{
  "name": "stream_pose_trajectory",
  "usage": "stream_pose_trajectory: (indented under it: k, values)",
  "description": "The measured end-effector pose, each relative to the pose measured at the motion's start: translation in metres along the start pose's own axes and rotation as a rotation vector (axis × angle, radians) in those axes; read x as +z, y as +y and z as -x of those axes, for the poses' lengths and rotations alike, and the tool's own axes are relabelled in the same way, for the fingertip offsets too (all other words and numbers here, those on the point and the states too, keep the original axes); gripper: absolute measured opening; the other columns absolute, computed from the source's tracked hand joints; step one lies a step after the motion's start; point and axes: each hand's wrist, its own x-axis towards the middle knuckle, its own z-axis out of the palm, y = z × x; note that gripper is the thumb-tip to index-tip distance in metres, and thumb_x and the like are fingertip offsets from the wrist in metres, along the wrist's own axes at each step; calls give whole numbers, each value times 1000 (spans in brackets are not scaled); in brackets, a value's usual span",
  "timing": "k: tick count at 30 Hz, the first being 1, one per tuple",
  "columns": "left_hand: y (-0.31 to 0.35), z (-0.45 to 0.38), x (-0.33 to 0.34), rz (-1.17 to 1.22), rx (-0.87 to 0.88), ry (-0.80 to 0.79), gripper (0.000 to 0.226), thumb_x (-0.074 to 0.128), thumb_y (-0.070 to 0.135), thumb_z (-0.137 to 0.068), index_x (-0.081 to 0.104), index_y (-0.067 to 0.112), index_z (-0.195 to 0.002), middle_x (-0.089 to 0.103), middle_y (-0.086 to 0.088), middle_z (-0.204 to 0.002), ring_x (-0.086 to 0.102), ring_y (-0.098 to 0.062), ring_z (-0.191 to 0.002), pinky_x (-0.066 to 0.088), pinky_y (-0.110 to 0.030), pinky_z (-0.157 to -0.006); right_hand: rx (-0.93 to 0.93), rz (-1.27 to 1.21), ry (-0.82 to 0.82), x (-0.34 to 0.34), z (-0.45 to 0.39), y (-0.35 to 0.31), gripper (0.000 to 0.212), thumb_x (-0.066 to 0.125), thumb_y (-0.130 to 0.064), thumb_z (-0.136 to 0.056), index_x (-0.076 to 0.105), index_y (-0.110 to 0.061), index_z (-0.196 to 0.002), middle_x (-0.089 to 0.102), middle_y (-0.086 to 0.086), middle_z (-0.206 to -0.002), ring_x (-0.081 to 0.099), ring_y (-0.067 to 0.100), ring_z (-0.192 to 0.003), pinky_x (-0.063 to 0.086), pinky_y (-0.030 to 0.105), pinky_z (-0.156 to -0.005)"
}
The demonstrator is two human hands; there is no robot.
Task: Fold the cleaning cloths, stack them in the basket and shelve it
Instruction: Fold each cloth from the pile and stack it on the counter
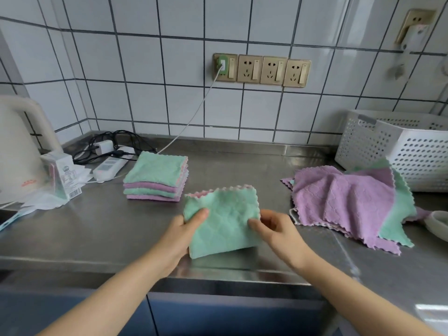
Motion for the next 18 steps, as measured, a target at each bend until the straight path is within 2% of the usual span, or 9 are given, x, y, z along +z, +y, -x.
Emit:
stream_pose_trajectory:
  k: [1,3,6,9,11,14,18]
  values:
    - [2,-6,0,100,-40,30,33,62,33,-89,64,5,-107,73,-9,-101,71,-22,-93,54,-39,-84,41,23,40,7,-12,-1,41,55,-26,-92,42,1,-64,32,1,-63,28,12,-61,22,28,-55]
    - [4,-15,3,166,-87,126,20,58,14,-93,63,0,-105,72,-16,-100,71,-25,-88,56,-36,-73,126,173,123,18,-34,2,41,54,-25,-91,33,-11,-59,28,-2,-57,26,12,-58,20,25,-49]
    - [-6,-28,1,43,-101,226,15,57,13,-92,59,2,-102,68,-18,-102,69,-28,-86,57,-42,-73,290,385,134,26,-51,17,35,54,-22,-87,36,-13,-58,32,0,-53,30,17,-60,26,22,-44]
    - [-14,-36,-4,-170,-50,264,6,56,22,-91,52,20,-96,64,-10,-101,66,-26,-90,55,-50,-81,392,347,145,30,-59,20,30,50,-25,-86,39,-11,-61,40,4,-58,34,18,-56,28,28,-48]
    - [-12,-39,-3,-238,-9,278,8,52,22,-92,46,23,-97,60,-7,-100,63,-24,-90,55,-48,-81,388,387,149,32,-62,17,37,48,-28,-89,37,-12,-59,43,3,-57,40,22,-60,30,31,-52]
    - [-12,-46,-3,-295,29,286,25,52,23,-91,38,21,-112,59,-8,-99,62,-26,-88,54,-46,-79,339,466,163,35,-61,20,39,44,-29,-95,34,-13,-60,44,1,-61,44,27,-68,30,31,-59]
    - [-13,-44,-2,-534,218,335,42,57,18,-89,32,17,-123,53,-2,-71,52,-19,-64,43,-35,-60,314,498,190,38,-60,26,33,42,-27,-96,34,-15,-66,48,4,-70,45,28,-70,29,31,-61]
